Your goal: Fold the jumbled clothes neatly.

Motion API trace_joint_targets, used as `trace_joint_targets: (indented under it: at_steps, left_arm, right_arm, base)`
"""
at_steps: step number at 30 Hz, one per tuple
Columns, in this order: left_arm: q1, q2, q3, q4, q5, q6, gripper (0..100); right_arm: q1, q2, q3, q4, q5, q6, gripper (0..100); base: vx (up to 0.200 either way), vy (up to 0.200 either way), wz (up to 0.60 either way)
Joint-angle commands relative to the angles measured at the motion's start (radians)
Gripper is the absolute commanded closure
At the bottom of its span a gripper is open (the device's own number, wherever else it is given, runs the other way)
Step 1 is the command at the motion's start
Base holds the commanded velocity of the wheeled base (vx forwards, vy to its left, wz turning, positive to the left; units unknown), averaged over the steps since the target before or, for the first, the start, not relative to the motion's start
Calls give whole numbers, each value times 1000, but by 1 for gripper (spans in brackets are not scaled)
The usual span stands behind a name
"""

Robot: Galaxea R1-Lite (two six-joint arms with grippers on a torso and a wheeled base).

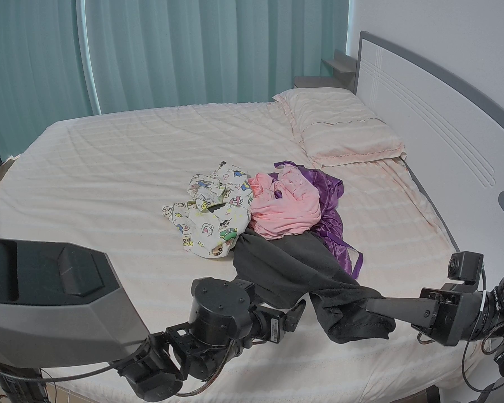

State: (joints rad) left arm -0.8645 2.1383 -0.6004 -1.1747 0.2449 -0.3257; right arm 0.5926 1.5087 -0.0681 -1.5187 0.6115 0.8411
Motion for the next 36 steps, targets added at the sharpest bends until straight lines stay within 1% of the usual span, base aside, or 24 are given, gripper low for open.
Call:
trace_joint_targets:
  at_steps: [1, 3, 5, 6, 11, 15, 16, 20, 24, 25, 28, 29, 32, 36]
  left_arm:
    - [19, 60, -76, 0, 62, -1, 0]
    - [33, 88, -116, 0, 103, -1, 0]
    - [41, 97, -130, 0, 120, -1, 0]
    - [58, 106, -139, 0, 142, 1, 0]
    - [102, 126, -137, 0, 180, 2, 0]
    - [136, 140, -140, 0, 183, 2, 0]
    - [142, 141, -140, 0, 183, 1, 0]
    - [171, 141, -130, 0, 182, -4, 0]
    - [176, 141, -127, 0, 163, -32, 0]
    - [174, 143, -130, 0, 152, -41, 0]
    - [171, 144, -127, 0, 77, -53, 0]
    - [170, 144, -125, 0, 56, -55, 100]
    - [162, 150, -125, 0, 5, -76, 100]
    - [133, 143, -104, -8, -52, -150, 100]
  right_arm:
    - [39, -55, -4, -1, 1, 0, 100]
    - [47, -84, -2, 0, 1, 0, 100]
    - [46, -99, -4, 2, 1, 0, 100]
    - [43, -124, -6, 0, -1, 0, 100]
    - [20, -196, -41, 11, 4, 3, 100]
    - [12, -220, -64, 11, -1, 3, 100]
    - [6, -220, -68, 11, -1, 3, 100]
    - [-73, -213, -101, 11, 8, 7, 100]
    - [-106, -206, -104, 12, 11, 70, 100]
    - [-106, -206, -102, 12, 11, 84, 100]
    - [-106, -194, -96, 12, 13, 99, 100]
    - [-106, -193, -93, 12, 13, 99, 100]
    - [-106, -188, -91, 12, 14, 101, 100]
    - [-114, -153, -90, 11, 11, 101, 100]
  base:
    - [0, 0, 0]
    - [0, 0, 0]
    - [0, 0, 0]
    - [0, 0, 0]
    - [0, 0, 0]
    - [0, 0, 0]
    - [0, 0, 0]
    - [0, 0, 0]
    - [0, 0, 0]
    - [0, 0, 0]
    - [0, 0, 0]
    - [0, 0, 0]
    - [0, 0, 0]
    - [0, 0, 0]
